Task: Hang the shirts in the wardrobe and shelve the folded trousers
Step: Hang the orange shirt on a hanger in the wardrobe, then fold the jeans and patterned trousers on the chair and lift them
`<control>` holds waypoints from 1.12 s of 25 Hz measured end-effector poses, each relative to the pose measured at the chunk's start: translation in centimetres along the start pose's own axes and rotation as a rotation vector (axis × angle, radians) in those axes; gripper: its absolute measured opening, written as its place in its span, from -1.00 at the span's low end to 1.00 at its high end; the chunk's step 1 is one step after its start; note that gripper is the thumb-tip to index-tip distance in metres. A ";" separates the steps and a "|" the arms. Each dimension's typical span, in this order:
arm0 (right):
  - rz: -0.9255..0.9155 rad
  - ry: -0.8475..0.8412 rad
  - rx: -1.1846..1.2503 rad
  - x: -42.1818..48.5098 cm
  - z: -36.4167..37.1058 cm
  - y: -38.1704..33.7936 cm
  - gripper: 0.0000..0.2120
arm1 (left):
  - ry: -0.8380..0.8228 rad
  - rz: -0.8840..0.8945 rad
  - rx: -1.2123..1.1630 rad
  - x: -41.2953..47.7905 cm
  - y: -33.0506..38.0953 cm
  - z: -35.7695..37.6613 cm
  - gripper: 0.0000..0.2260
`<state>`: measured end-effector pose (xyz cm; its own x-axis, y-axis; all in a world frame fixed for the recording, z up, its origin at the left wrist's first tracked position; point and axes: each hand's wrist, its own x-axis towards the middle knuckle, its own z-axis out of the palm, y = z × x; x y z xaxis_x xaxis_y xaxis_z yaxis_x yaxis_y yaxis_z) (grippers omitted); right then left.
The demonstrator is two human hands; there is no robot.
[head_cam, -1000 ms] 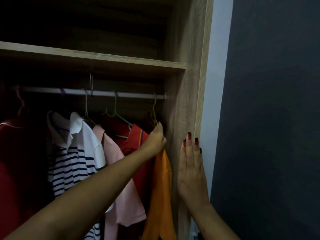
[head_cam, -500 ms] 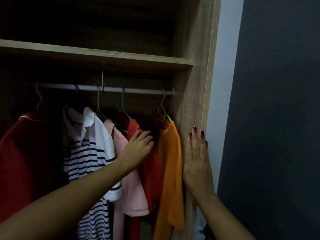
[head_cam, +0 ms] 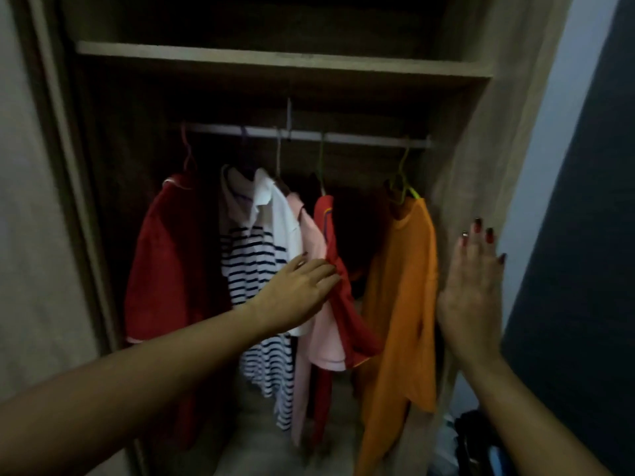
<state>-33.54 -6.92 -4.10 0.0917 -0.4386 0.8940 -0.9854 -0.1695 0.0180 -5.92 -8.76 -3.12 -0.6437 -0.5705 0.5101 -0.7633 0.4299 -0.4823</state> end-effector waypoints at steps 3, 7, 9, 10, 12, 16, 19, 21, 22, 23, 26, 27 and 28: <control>0.104 0.081 0.146 -1.1 0.0 -2.7 -0.44 | -0.059 -0.050 -0.029 -4.2 -0.4 -0.6 -0.56; 0.078 0.103 0.416 -3.2 2.3 -12.2 -0.43 | -0.123 -0.135 -0.074 -11.9 -2.2 -1.2 -0.57; 0.025 0.050 0.574 -4.1 3.7 -17.4 -0.47 | -0.150 -0.201 -0.067 -16.4 -3.7 -2.3 -0.56; -0.016 0.005 0.672 -4.8 4.3 -20.9 -0.48 | -0.167 -0.262 -0.050 -20.0 -4.7 -2.9 -0.55; -0.087 -0.051 0.789 -6.1 5.0 -26.7 -0.49 | -0.192 -0.369 -0.031 -26.1 -6.2 -4.3 -0.57; -0.281 -0.190 1.030 -10.2 4.2 -41.2 -0.58 | -0.310 -0.689 0.021 -42.4 -9.1 -8.6 -0.63; -0.400 -0.361 1.178 -14.6 2.1 -51.2 -0.63 | -0.424 -0.964 -0.026 -54.5 -8.8 -12.3 -0.60; -0.448 -0.504 1.282 -18.5 0.3 -57.0 -0.63 | -0.466 -1.143 -0.056 -62.0 -7.0 -14.2 -0.58; -0.460 -0.590 1.322 -20.7 -0.7 -59.5 -0.63 | -0.472 -1.242 -0.074 -65.6 -5.6 -14.8 -0.61; -0.470 -0.664 1.351 -22.8 -1.5 -61.6 -0.62 | -0.467 -1.347 -0.094 -68.9 -4.0 -15.1 -0.66; -0.457 -0.903 1.394 -29.8 -2.7 -66.4 -0.61 | -0.458 -1.712 -0.220 -77.5 1.7 -14.5 -0.71; -0.448 -1.006 1.381 -32.4 -2.5 -67.3 -0.61 | -0.452 -1.837 -0.285 -79.7 3.8 -13.8 -0.72; -0.457 -1.130 1.345 -35.4 -1.9 -67.9 -0.61 | -0.437 -1.966 -0.351 -81.5 6.3 -13.0 -0.74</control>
<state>29.90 21.79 -36.10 0.8990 -0.3832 0.2119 -0.1351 -0.7031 -0.6982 41.05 49.53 -38.52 0.9024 -0.4107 -0.1306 -0.2797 -0.7888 0.5473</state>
